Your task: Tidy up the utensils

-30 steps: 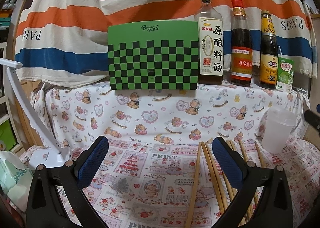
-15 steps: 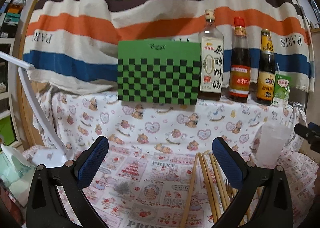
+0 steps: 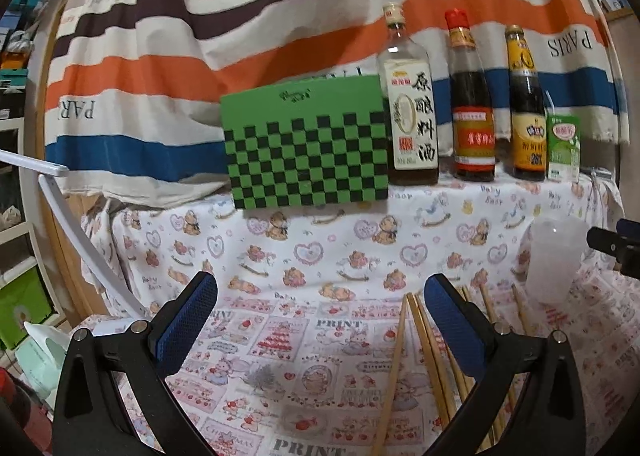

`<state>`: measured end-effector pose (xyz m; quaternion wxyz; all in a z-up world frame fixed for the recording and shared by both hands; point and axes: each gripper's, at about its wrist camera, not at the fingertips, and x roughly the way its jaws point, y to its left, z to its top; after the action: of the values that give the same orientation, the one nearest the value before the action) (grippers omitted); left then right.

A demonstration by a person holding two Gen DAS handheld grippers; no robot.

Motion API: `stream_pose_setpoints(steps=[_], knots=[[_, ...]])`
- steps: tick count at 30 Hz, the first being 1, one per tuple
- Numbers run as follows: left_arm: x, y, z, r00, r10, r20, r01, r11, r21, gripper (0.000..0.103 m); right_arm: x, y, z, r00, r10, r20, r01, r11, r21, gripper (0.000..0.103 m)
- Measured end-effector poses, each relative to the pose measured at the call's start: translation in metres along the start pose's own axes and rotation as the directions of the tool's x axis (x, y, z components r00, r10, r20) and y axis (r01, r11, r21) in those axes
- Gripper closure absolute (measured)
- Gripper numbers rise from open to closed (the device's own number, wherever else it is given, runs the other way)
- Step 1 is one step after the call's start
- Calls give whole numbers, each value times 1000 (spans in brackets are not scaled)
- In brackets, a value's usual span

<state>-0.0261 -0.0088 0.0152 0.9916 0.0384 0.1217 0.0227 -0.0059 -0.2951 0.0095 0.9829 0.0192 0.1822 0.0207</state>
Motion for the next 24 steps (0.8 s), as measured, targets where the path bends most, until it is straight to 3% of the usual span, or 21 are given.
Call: stream_pose_setpoints(steps=[5,9,13,16,17,19,24], knots=[[5,6,2,999,-2,-46,1,1000,-9,0,0,2,6,999,10,-41,-9,1000,17,26],[22,9,-1,984,-58,-168,54,998,-29,16,-1,4,17,988,19,-156,-7,997,79,36],[38,13,-10,957,-115,-266,94,991,-91,27,10,17,-1,956,96,-279,-56,987,149,39],[48,13,-18,944,-92,-316,69,994,-83,37,31,37,-23,919,144,-367,-108,987,117,47],[50,14,-19,940,-92,-328,69,994,-81,37,36,42,-29,908,158,-389,-123,986,115,53],[51,18,-18,935,-100,-341,70,993,-99,37,43,52,-38,882,174,-439,-149,985,92,55],[48,20,-15,931,-128,-342,93,989,-117,37,46,70,-57,863,123,-491,-141,990,1,55]])
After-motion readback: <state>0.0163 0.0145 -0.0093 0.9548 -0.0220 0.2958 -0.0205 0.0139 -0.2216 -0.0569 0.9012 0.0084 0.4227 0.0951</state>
